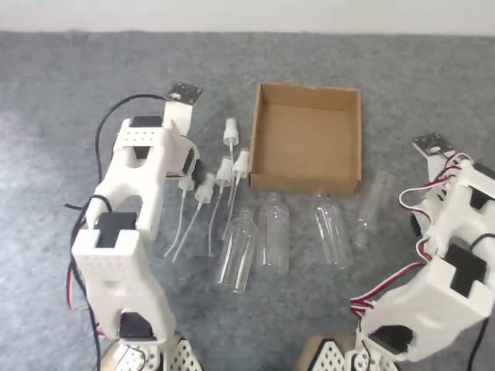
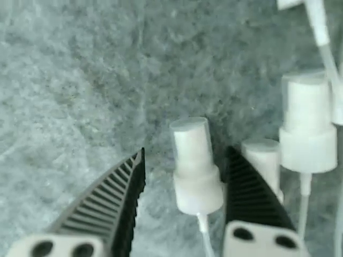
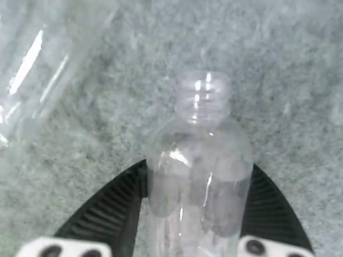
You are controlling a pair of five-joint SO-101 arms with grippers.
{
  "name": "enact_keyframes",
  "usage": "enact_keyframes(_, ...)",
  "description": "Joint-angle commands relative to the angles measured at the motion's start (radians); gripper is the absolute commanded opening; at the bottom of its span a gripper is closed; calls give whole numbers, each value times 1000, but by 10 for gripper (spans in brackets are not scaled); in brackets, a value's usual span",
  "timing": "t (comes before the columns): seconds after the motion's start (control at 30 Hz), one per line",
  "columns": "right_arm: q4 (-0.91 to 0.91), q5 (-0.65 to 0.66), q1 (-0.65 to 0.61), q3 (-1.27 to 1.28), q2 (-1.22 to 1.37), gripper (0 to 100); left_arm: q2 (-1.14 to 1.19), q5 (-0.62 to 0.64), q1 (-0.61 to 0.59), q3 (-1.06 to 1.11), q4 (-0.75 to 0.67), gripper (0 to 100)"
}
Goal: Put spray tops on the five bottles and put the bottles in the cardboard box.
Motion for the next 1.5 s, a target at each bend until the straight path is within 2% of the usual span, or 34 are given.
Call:
enact_keyframes(0.0, -16, -12, -1, -3, -4, 229, -2, 32, -3, -39, -9, 163)
enact_keyframes(0.2, -16, -12, 27, -3, -13, 230, -9, 34, 18, -41, 18, 115)
enact_keyframes(0.6, -7, -29, 30, 5, -10, 230, -25, 28, 12, -48, 83, 97)
enact_keyframes(0.93, -18, -78, 21, 6, -15, 231, -334, -41, -74, 130, 146, 97)
enact_keyframes(1.03, -18, -107, 21, 5, -16, 231, -396, -40, -66, 226, 120, 98)
enact_keyframes(1.23, -18, -129, -5, 0, -41, 232, -425, -23, 5, 440, -49, 98)
enact_keyframes(1.37, -12, -140, -22, 2, -111, 234, -425, 2, 6, 498, -124, 99)
enact_keyframes(1.47, -7, -138, -50, 8, -147, 294, -417, 0, 3, 507, -124, 99)
